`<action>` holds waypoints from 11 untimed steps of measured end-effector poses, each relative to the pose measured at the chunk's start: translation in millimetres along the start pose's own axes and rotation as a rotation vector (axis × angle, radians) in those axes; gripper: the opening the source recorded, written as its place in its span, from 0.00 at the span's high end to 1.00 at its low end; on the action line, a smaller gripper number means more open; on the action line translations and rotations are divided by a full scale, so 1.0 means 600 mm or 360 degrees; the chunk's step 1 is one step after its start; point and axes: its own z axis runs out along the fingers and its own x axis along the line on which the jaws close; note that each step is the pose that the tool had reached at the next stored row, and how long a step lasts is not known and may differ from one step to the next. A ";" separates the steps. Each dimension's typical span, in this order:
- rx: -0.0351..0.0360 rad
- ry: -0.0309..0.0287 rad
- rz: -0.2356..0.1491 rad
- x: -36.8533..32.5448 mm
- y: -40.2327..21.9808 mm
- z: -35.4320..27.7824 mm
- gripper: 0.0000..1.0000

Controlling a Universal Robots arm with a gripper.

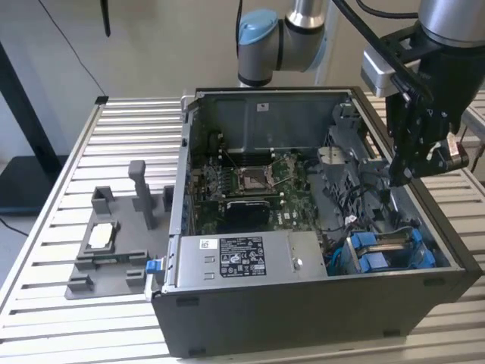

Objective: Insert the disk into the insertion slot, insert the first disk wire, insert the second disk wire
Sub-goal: 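Insert the first disk wire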

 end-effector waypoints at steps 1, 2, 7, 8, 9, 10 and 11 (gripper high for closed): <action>-0.0001 -0.00002 0.0000 0.000 0.000 0.000 0.81; -0.0001 0.00000 0.0000 0.000 0.000 0.000 0.81; -0.0001 -0.00002 0.0000 0.001 0.000 0.000 0.81; -0.0001 -0.00001 0.0000 0.001 0.000 0.000 0.81; -0.0001 0.00000 0.0000 0.001 0.000 0.000 0.81; -0.0002 0.00000 0.0000 0.001 0.000 0.000 0.81; -0.0003 0.00001 0.0000 0.001 0.000 0.000 0.79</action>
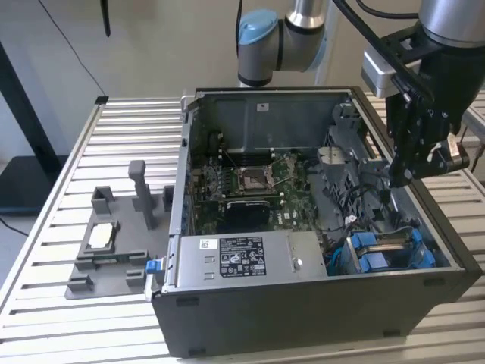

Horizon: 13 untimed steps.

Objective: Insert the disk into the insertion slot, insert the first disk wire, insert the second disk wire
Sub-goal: 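Insert the first disk wire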

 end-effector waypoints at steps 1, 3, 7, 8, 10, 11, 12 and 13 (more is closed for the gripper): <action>-0.0001 0.00001 0.0000 0.000 0.000 -0.001 0.79; -0.0005 -0.00005 0.0000 0.000 -0.001 -0.003 0.73; -0.0021 -0.00010 0.0002 0.000 -0.001 -0.003 0.73; -0.0023 -0.00010 0.0002 0.000 -0.002 -0.003 0.73; -0.0023 -0.00011 0.0002 0.000 -0.003 -0.003 0.73; -0.0023 -0.00011 0.0002 0.000 -0.004 -0.002 0.73; -0.0023 -0.00011 0.0002 0.000 -0.005 -0.002 0.75; -0.0024 -0.00011 0.0002 0.000 -0.007 -0.002 0.81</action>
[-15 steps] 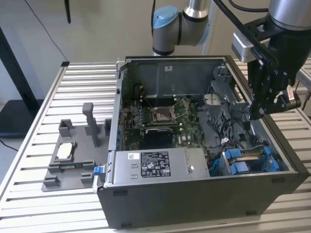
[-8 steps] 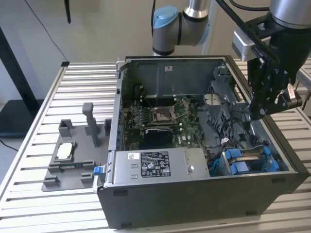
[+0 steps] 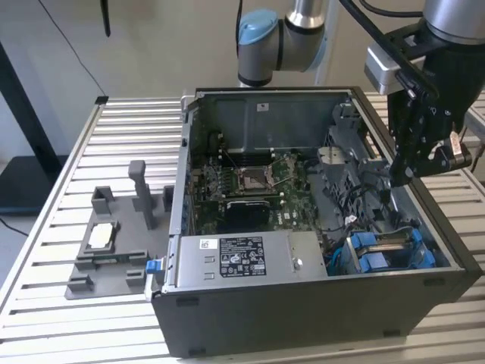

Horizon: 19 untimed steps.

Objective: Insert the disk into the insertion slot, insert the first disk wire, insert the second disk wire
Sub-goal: 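Insert the first disk wire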

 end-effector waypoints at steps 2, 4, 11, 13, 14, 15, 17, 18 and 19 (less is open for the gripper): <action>-0.0013 -0.00007 0.0001 0.000 -0.002 0.001 0.81; -0.0025 -0.00013 0.0002 0.001 -0.004 0.003 0.81; -0.0054 -0.00022 0.0006 0.006 -0.010 0.015 0.81; -0.0061 -0.00024 0.0006 0.008 -0.012 0.019 0.81; -0.0065 -0.00025 0.0007 0.009 -0.013 0.021 0.81; -0.0068 -0.00027 0.0007 0.010 -0.015 0.023 0.81; -0.0075 -0.00029 0.0008 0.014 -0.018 0.027 0.81; -0.0080 -0.00032 0.0008 0.016 -0.020 0.029 0.81; -0.0084 -0.00035 0.0009 0.018 -0.021 0.032 0.81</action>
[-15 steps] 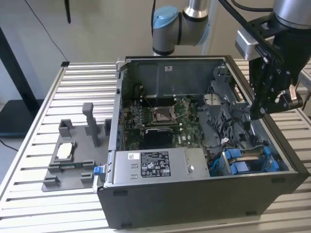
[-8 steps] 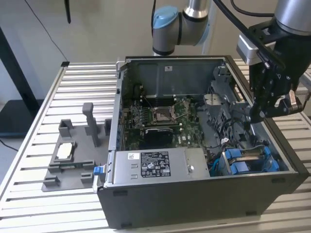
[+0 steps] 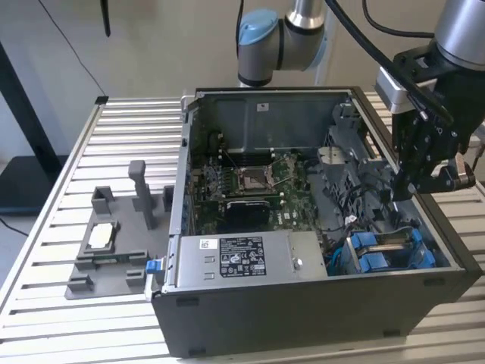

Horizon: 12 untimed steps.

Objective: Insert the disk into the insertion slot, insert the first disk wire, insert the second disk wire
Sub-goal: 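Insert the first disk wire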

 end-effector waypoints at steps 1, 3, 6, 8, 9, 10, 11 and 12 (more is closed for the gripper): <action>-0.0004 -0.00001 0.0000 0.002 -0.001 0.002 0.81; -0.0012 -0.00006 0.0001 0.004 -0.004 0.006 0.81; -0.0024 -0.00008 0.0002 0.009 -0.008 0.011 0.81; -0.0031 -0.00013 0.0003 0.011 -0.011 0.016 0.81; -0.0035 -0.00017 0.0003 0.013 -0.012 0.018 0.81; -0.0038 -0.00017 0.0004 0.014 -0.013 0.020 0.81; -0.0041 -0.00014 0.0004 0.016 -0.014 0.022 0.81; -0.0043 -0.00013 0.0004 0.017 -0.016 0.023 0.81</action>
